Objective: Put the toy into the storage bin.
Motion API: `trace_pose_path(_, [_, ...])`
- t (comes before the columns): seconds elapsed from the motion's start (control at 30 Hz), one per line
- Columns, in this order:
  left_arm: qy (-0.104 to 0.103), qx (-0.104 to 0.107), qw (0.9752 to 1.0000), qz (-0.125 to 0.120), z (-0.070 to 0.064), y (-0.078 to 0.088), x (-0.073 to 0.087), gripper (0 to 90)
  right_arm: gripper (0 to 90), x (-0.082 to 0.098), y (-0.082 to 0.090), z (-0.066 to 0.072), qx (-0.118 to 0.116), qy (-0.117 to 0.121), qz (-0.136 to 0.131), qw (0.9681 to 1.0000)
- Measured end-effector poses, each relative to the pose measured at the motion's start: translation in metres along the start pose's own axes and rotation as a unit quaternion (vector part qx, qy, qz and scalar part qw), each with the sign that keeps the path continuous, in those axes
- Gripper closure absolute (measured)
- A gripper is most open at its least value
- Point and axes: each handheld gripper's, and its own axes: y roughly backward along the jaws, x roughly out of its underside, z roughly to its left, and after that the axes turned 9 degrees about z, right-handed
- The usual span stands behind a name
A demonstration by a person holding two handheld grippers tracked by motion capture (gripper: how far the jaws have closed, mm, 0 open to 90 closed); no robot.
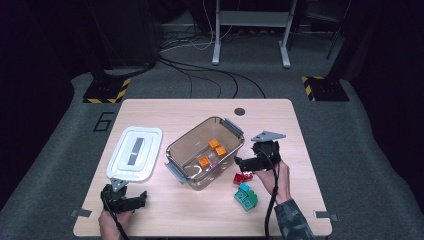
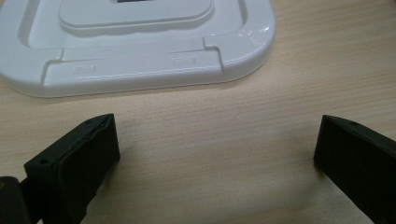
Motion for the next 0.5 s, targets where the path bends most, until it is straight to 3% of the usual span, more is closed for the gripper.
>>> trace_pose_path(0.5, [0.000, 0.000, 1.0000, 0.000, 0.000, 0.000, 0.000, 0.0, 0.8, 0.051, -0.048, -0.024, 0.005, -0.050, 0.056, 0.9972])
